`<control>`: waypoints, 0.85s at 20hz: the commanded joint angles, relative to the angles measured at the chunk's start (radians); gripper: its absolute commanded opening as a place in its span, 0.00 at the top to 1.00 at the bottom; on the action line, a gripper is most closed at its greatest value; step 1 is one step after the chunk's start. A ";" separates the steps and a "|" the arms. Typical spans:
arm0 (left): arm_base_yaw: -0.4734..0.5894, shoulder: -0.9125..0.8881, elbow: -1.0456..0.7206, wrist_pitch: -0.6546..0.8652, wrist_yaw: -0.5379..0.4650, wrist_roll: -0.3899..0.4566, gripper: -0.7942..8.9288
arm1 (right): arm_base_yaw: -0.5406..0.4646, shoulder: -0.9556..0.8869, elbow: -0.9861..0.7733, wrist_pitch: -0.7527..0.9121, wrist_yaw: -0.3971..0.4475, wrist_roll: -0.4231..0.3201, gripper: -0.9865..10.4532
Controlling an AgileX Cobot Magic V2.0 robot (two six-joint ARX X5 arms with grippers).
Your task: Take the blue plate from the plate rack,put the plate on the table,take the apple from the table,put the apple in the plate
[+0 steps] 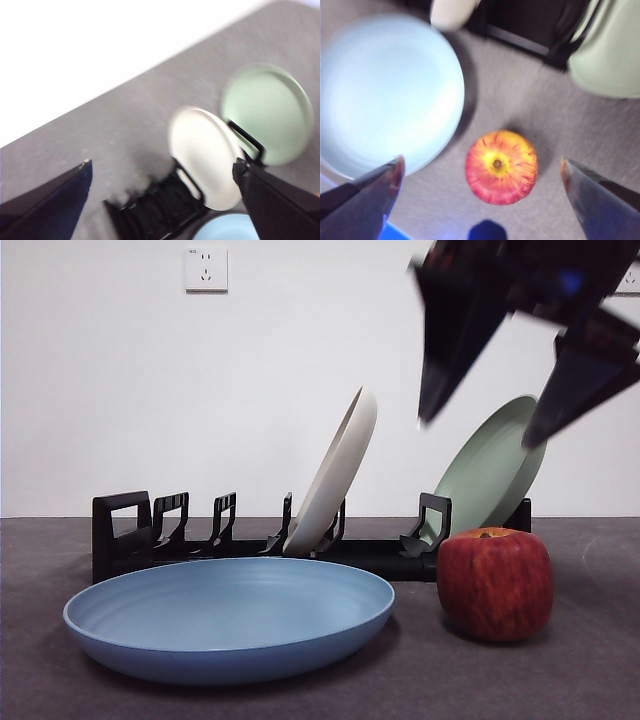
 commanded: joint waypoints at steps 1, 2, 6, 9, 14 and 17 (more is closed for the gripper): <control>0.169 -0.063 -0.001 -0.045 0.149 0.011 0.43 | 0.020 0.089 0.004 0.004 0.079 -0.017 0.41; 0.240 -0.086 -0.001 -0.072 0.198 0.013 0.43 | 0.020 0.122 0.004 0.009 0.094 -0.020 0.41; 0.516 -0.160 -0.001 -0.177 0.360 0.058 0.43 | 0.020 0.255 0.004 0.053 0.087 -0.027 0.41; 0.605 -0.188 -0.001 -0.191 0.383 0.058 0.43 | 0.020 0.348 0.004 0.069 0.085 -0.027 0.42; 0.619 -0.196 -0.001 -0.205 0.383 0.058 0.43 | 0.020 0.415 0.003 0.073 0.086 -0.019 0.66; 0.619 -0.196 -0.001 -0.207 0.382 0.058 0.43 | 0.020 0.409 0.004 0.072 0.089 -0.018 0.92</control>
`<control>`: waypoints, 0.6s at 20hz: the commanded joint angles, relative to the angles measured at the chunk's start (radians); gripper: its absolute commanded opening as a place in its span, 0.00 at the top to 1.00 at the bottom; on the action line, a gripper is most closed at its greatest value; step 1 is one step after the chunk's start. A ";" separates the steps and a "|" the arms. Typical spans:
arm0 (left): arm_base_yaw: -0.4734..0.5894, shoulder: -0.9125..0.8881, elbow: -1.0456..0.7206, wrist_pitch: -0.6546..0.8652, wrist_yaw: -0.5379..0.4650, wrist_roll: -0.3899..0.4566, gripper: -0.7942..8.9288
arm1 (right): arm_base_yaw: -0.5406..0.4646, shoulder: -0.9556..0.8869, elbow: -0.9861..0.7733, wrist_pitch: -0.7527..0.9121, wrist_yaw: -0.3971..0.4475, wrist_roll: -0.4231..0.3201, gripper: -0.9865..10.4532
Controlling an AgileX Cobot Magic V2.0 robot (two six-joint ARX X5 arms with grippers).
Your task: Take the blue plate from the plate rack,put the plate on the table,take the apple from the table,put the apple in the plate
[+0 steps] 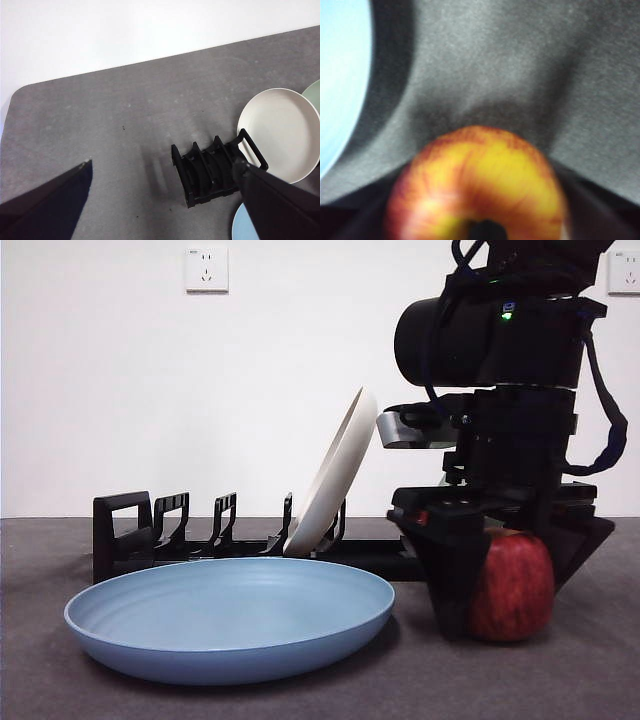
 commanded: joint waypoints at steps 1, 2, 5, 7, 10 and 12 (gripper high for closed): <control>0.003 -0.003 -0.001 0.000 0.004 0.013 0.43 | 0.001 -0.014 0.003 0.001 0.002 0.006 0.92; 0.003 -0.002 -0.001 -0.001 0.004 0.013 0.43 | 0.002 -0.030 0.005 0.001 0.001 0.023 0.92; 0.003 -0.002 -0.001 0.001 0.001 0.013 0.43 | 0.034 -0.109 0.044 0.001 -0.007 0.067 0.92; 0.003 0.000 -0.001 0.003 0.001 0.012 0.43 | 0.061 -0.130 0.109 0.017 -0.108 0.062 0.92; 0.003 0.004 -0.001 0.003 0.001 0.012 0.43 | 0.082 -0.121 0.205 0.066 -0.203 0.047 0.92; 0.003 0.008 -0.001 0.004 0.001 0.012 0.43 | 0.109 -0.087 0.263 0.069 -0.203 0.047 0.92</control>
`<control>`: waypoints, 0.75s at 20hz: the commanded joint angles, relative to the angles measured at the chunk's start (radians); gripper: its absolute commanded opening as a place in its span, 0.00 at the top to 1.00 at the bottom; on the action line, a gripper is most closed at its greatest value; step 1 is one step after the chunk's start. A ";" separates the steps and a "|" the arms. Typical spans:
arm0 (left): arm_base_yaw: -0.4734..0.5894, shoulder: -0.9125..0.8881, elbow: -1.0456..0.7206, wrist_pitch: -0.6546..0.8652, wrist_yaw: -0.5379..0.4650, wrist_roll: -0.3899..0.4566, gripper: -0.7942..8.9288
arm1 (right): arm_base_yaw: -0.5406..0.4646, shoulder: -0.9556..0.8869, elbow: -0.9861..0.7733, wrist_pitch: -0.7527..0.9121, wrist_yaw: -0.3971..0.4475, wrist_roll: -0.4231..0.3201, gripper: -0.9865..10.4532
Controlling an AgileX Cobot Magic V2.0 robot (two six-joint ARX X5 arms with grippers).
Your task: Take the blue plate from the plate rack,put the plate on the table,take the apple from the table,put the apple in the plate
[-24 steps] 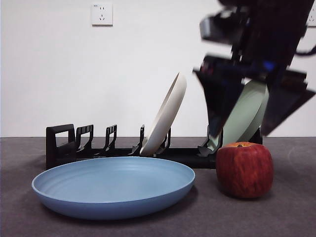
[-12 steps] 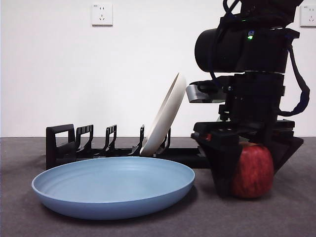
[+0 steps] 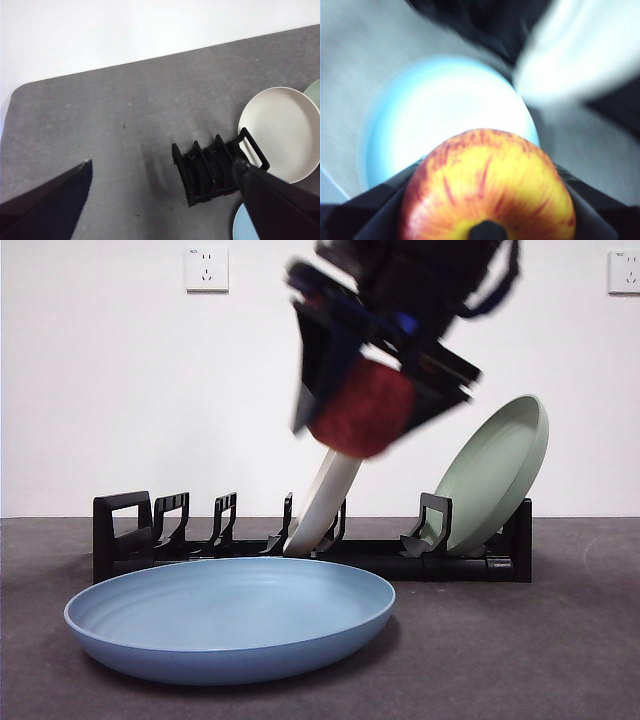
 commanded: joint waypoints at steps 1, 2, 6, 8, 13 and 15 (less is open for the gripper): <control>0.003 0.002 -0.001 0.005 0.002 0.012 0.43 | 0.022 0.051 0.053 0.008 -0.003 -0.003 0.92; 0.003 0.003 -0.001 0.005 0.002 0.012 0.43 | 0.035 0.069 0.072 0.009 -0.003 -0.003 0.92; 0.003 0.004 -0.001 0.005 0.002 0.012 0.43 | 0.098 0.155 0.101 0.035 -0.003 -0.002 0.92; 0.003 0.004 -0.001 0.003 0.002 0.012 0.43 | 0.129 0.205 0.101 0.043 -0.002 -0.002 0.92; 0.003 0.004 -0.001 -0.011 0.002 0.012 0.43 | 0.197 0.332 0.101 0.041 0.078 -0.006 0.92; 0.003 0.004 -0.001 -0.018 0.002 0.012 0.43 | 0.209 0.377 0.101 0.040 0.078 -0.015 0.92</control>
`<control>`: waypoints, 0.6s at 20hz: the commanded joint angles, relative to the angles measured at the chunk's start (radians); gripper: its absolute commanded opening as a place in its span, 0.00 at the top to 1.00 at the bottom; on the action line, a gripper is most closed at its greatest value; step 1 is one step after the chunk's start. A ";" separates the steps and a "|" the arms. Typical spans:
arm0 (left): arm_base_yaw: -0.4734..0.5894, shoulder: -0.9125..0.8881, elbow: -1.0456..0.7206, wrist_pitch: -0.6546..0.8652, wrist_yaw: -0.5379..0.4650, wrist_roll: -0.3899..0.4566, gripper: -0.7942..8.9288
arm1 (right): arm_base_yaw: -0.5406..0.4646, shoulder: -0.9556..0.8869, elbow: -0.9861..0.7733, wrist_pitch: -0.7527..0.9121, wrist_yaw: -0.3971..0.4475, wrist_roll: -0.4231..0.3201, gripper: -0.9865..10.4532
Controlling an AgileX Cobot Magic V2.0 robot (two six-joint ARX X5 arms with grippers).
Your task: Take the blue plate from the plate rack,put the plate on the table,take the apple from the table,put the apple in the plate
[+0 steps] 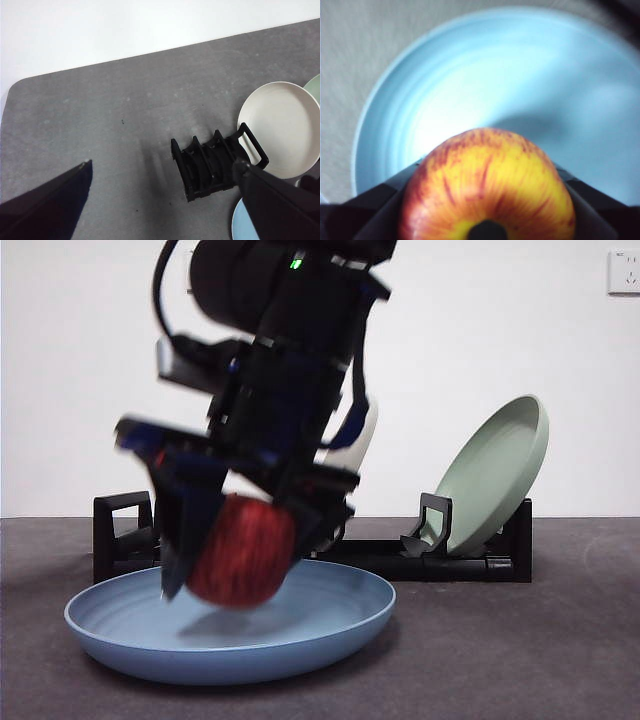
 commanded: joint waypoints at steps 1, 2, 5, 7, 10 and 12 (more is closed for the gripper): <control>0.003 -0.001 -0.001 -0.005 0.002 0.012 0.43 | 0.008 0.044 0.002 0.004 0.006 -0.017 0.91; 0.003 -0.001 -0.001 -0.009 0.002 0.012 0.43 | 0.013 0.056 0.002 0.003 0.008 -0.017 0.90; 0.003 -0.001 -0.001 -0.014 0.002 0.013 0.43 | 0.013 0.060 0.002 0.005 0.007 -0.016 0.66; 0.003 -0.001 -0.001 -0.013 0.002 0.013 0.43 | 0.013 0.060 0.002 0.005 0.007 -0.016 0.54; 0.003 -0.001 -0.001 -0.013 0.002 0.013 0.43 | 0.007 0.060 0.002 0.005 0.027 -0.016 0.47; 0.003 -0.001 -0.001 -0.013 0.002 0.013 0.43 | 0.005 0.060 0.002 0.006 0.033 -0.017 0.46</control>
